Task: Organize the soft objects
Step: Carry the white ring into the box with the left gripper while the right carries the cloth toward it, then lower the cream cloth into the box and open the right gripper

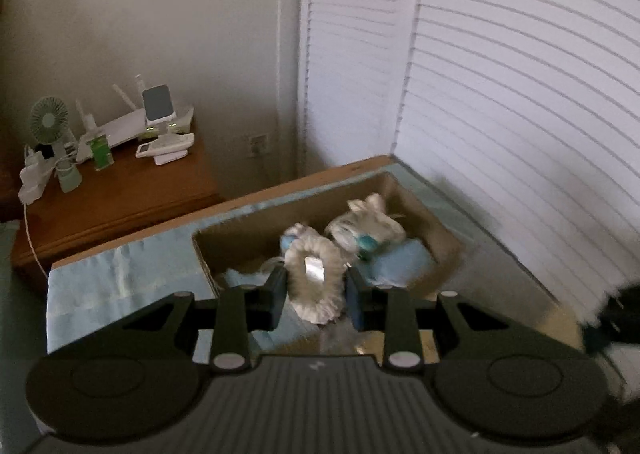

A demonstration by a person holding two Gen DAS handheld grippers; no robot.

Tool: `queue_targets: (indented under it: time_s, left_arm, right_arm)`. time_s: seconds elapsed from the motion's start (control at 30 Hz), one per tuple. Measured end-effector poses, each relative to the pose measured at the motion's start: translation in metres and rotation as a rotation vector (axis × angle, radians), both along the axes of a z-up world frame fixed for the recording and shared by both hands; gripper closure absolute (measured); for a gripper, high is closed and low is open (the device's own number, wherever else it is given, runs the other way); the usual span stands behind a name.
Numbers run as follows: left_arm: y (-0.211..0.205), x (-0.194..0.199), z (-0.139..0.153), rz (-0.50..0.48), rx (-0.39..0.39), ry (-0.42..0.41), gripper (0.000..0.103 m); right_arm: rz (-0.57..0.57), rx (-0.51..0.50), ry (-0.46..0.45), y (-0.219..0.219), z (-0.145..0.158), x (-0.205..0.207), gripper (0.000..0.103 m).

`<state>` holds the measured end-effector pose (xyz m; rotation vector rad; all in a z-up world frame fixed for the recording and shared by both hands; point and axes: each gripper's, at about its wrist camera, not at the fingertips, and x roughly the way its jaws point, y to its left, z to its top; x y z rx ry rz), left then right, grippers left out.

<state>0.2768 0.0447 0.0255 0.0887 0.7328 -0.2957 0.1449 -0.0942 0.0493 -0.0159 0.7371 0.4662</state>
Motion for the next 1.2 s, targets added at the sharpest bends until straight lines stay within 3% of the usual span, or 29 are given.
queue_targets:
  time_s: [0.27, 0.37, 0.4, 0.43, 0.6, 0.9, 1.2]
  left_arm:
    - [-0.002, 0.045, -0.014, 0.078, 0.032, 0.007, 0.066]
    - [0.001, 0.050, -0.015, 0.113, 0.024, -0.013, 0.035]
    - [0.002, 0.048, -0.015, 0.123, 0.024, -0.027, 0.019]
    - [0.003, 0.045, -0.014, 0.129, 0.023, -0.041, 0.011]
    - [0.011, 0.024, -0.004, 0.134, 0.026, -0.081, 0.006]
    - [0.014, -0.060, 0.000, 0.169, 0.086, -0.157, 0.001]
    - [0.013, -0.129, -0.020, 0.247, 0.059, -0.111, 0.001]
  right_arm:
    - [-0.023, 0.012, 0.009, -0.010, -0.004, 0.010, 0.064]
    - [-0.029, 0.011, 0.010, -0.011, -0.004, 0.012, 0.064]
    - [-0.033, 0.011, 0.012, -0.011, -0.004, 0.013, 0.064]
    - [-0.034, 0.010, 0.012, -0.011, -0.004, 0.013, 0.064]
    - [-0.043, 0.003, 0.010, -0.011, -0.003, 0.015, 0.064]
    - [-0.050, -0.015, 0.000, -0.009, 0.004, 0.027, 0.064]
    - [-0.003, -0.050, -0.004, 0.013, 0.007, 0.063, 0.064]
